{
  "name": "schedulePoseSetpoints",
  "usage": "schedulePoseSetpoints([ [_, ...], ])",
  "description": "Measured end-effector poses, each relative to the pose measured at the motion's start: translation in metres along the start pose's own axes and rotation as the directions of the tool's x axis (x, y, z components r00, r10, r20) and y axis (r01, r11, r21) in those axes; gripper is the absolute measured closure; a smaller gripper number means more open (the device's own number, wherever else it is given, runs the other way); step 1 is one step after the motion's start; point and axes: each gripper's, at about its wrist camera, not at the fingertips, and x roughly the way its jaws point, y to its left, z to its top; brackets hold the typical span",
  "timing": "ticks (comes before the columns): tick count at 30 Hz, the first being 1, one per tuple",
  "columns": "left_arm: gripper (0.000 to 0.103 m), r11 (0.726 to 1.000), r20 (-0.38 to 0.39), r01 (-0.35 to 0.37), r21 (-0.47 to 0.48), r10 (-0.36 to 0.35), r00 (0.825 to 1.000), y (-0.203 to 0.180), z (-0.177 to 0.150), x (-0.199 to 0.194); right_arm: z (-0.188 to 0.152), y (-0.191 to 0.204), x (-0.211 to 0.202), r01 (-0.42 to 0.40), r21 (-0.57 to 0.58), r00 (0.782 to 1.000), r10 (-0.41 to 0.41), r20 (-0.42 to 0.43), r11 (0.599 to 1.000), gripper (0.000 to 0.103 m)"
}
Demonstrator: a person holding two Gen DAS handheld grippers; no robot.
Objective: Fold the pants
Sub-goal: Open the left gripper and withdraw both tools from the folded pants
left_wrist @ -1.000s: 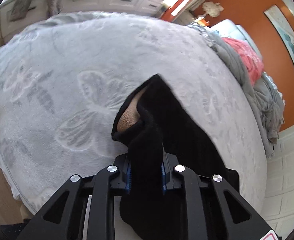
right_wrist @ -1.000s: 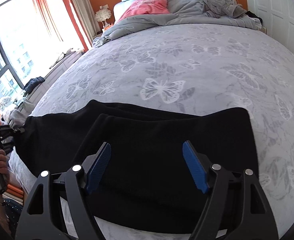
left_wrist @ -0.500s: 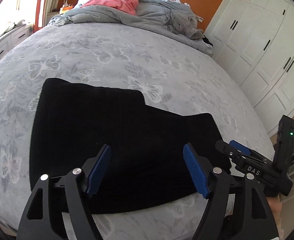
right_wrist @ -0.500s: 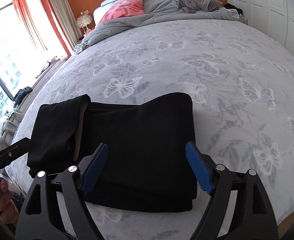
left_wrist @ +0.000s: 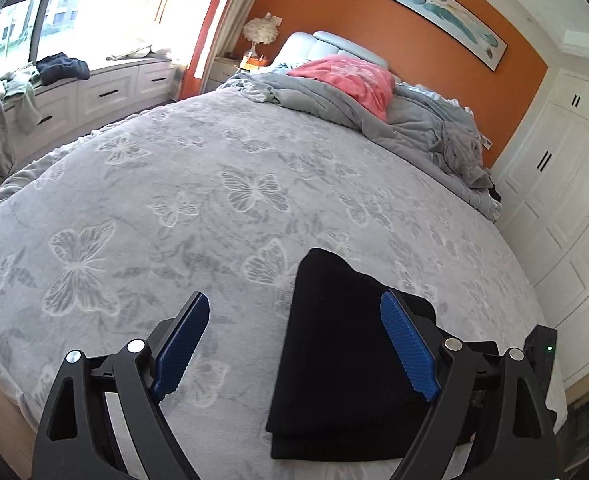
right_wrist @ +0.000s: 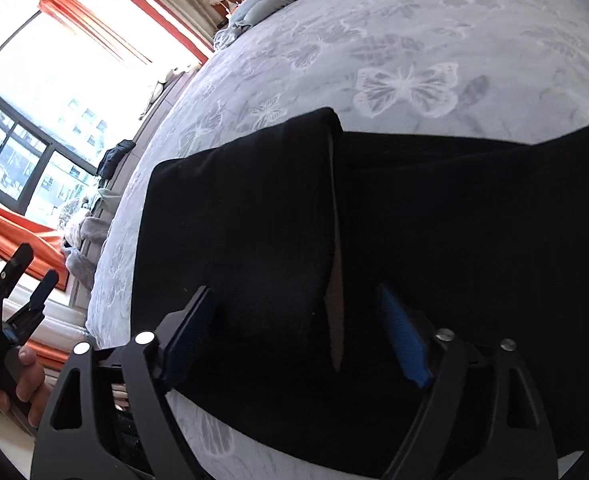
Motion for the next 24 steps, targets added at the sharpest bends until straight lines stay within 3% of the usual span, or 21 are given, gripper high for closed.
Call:
schedulePoseSetpoints([
  [2, 0.018, 0.999, 0.018, -0.028, 0.027, 0.028, 0.999, 0.008, 0.0, -0.008, -0.002, 0.009, 0.003, 0.014, -0.008, 1.0, -0.014, 0.016, 1.0, 0.048],
  [3, 0.018, 0.999, 0.03, -0.034, 0.035, 0.033, 0.999, 0.012, 0.002, -0.012, 0.0, 0.011, 0.004, 0.003, 0.002, 1.0, -0.003, 0.015, 1.0, 0.078],
  [4, 0.018, 0.999, 0.036, -0.037, 0.031, 0.036, 0.999, 0.017, 0.004, -0.015, 0.001, 0.013, 0.003, -0.053, 0.031, 0.999, 0.053, 0.006, 0.998, 0.085],
  [8, 0.018, 0.999, 0.018, 0.003, -0.038, -0.002, 1.0, 0.029, 0.007, -0.022, 0.012, 0.056, -0.032, -0.106, -0.025, 0.992, 0.107, 0.066, 0.994, 0.088],
  [10, 0.018, 0.997, 0.019, 0.015, -0.069, -0.014, 1.0, 0.033, 0.01, -0.025, 0.023, 0.088, -0.076, -0.099, -0.124, 0.981, 0.118, 0.154, 0.987, 0.089],
  [13, 0.018, 0.997, 0.038, 0.02, -0.074, -0.018, 0.999, 0.029, 0.013, -0.028, 0.028, 0.105, -0.146, 0.021, -0.235, 0.959, 0.047, 0.281, 0.972, 0.089],
  [16, 0.018, 0.998, 0.032, 0.026, -0.06, -0.024, 0.999, 0.02, 0.012, -0.024, 0.016, 0.058, -0.166, 0.239, -0.199, 0.935, -0.17, 0.311, 0.951, 0.088],
  [19, 0.018, 0.999, -0.005, 0.026, -0.038, -0.026, 1.0, 0.006, 0.009, -0.009, 0.002, -0.038, -0.122, 0.349, -0.029, 0.93, -0.342, 0.136, 0.937, 0.088],
  [21, 0.018, 0.999, -0.037, 0.029, -0.016, -0.029, 0.999, -0.007, 0.003, 0.003, -0.01, -0.078, -0.104, 0.327, 0.061, 0.941, -0.331, 0.07, 0.943, 0.088],
  [22, 0.018, 0.999, -0.054, 0.04, -0.003, -0.04, 0.998, -0.015, 0.001, 0.008, -0.012, -0.083, -0.109, 0.27, 0.09, 0.957, -0.278, 0.09, 0.959, 0.088],
  [24, 0.018, 0.998, -0.072, 0.054, 0.021, -0.052, 0.996, -0.03, -0.006, 0.017, -0.008, -0.068, -0.133, 0.195, 0.083, 0.965, -0.206, 0.163, 0.977, 0.088],
])
